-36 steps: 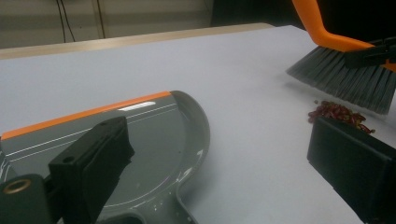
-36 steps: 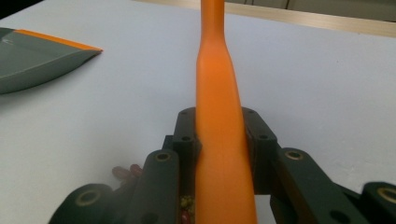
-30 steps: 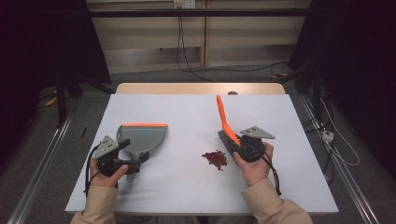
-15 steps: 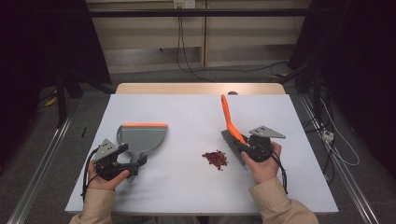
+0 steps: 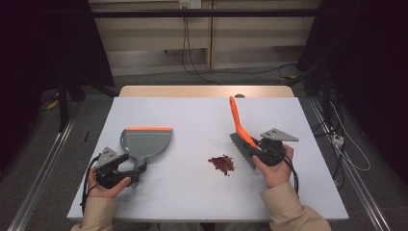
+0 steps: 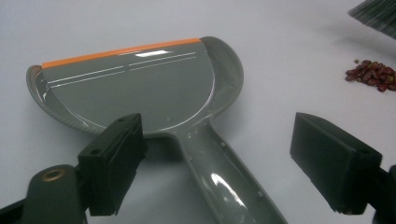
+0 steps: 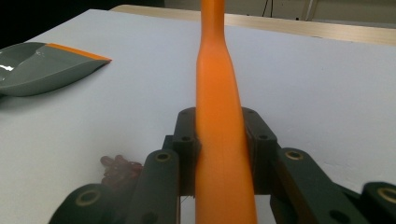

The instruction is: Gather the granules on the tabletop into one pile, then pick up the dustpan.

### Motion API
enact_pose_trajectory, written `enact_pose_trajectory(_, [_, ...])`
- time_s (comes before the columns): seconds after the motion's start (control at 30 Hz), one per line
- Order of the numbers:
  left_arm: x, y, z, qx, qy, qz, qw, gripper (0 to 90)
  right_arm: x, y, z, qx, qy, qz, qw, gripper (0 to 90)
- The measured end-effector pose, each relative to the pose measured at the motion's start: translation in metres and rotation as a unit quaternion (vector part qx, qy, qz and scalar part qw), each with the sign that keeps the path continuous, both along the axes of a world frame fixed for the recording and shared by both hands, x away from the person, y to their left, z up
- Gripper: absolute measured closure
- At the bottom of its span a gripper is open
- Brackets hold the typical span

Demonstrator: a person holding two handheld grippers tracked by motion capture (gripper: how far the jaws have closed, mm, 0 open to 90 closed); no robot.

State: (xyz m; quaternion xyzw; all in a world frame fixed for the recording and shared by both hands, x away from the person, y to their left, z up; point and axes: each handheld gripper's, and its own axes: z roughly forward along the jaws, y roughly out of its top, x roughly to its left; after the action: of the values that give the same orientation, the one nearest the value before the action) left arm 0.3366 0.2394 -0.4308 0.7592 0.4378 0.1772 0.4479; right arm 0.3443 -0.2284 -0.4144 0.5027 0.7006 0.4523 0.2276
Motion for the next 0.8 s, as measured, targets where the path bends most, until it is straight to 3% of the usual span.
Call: enact_pose_trajectory(0.8, [0.0010, 0.0029, -0.0091, 0.014, 0.032, 0.030, 0.9990, 25.6, -0.0005, 0.0060, 0.0002, -0.002, -0.005, 0.010, 0.9999, 71.0])
